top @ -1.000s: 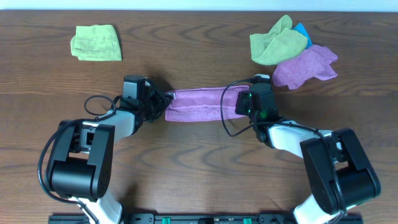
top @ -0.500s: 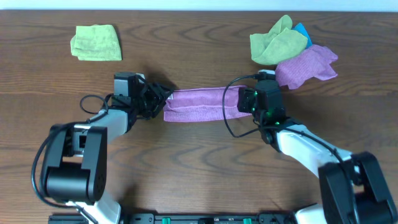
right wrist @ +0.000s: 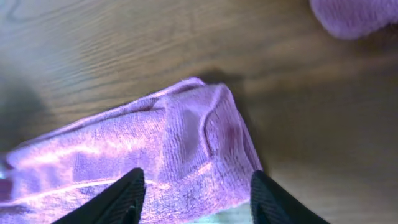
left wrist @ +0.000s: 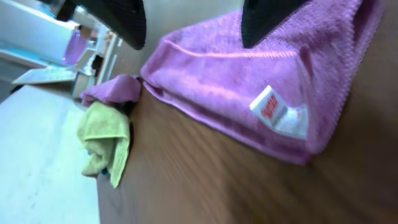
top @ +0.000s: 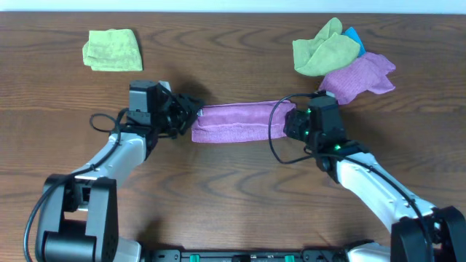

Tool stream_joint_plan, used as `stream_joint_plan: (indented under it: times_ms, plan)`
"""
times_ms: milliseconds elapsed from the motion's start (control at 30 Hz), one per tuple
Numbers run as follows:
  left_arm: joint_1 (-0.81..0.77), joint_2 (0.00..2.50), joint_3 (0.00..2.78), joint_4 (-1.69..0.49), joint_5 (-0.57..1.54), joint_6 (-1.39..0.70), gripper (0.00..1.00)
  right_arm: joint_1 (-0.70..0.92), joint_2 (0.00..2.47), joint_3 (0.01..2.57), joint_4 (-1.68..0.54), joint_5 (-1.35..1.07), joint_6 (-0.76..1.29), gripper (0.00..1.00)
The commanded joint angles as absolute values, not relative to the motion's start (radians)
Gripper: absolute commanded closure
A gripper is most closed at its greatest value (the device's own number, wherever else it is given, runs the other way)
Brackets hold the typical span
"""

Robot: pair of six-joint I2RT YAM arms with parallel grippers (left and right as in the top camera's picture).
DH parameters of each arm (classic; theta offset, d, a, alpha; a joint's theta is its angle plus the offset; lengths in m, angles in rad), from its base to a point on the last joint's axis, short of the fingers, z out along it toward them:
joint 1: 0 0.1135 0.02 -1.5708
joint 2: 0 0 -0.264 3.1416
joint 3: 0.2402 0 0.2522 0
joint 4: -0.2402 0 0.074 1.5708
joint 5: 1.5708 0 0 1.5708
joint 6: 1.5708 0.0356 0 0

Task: Fold the cloth

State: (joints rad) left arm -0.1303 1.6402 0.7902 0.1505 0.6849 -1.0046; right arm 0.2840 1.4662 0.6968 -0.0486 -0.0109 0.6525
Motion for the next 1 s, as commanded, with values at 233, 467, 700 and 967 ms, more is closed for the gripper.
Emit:
stream_joint_plan:
  times_ms: [233,467,700,967]
  plan:
    - [-0.265,1.657,0.808,0.115,0.482,-1.025,0.83,0.226,1.454,0.706,-0.065,-0.3,0.771,0.34]
    - [-0.271,1.665,0.808,0.033,0.31,-0.986,0.94,0.215,1.455,0.705,-0.091,-0.341,0.808,0.3]
    - [-0.277,1.679,0.808,0.024,0.223,-0.968,0.94,0.199,1.455,0.705,-0.118,-0.341,0.807,0.29]
    - [-0.299,1.773,0.808,0.05,0.233,-0.973,0.94,0.183,1.455,0.705,-0.172,-0.341,0.807,0.29]
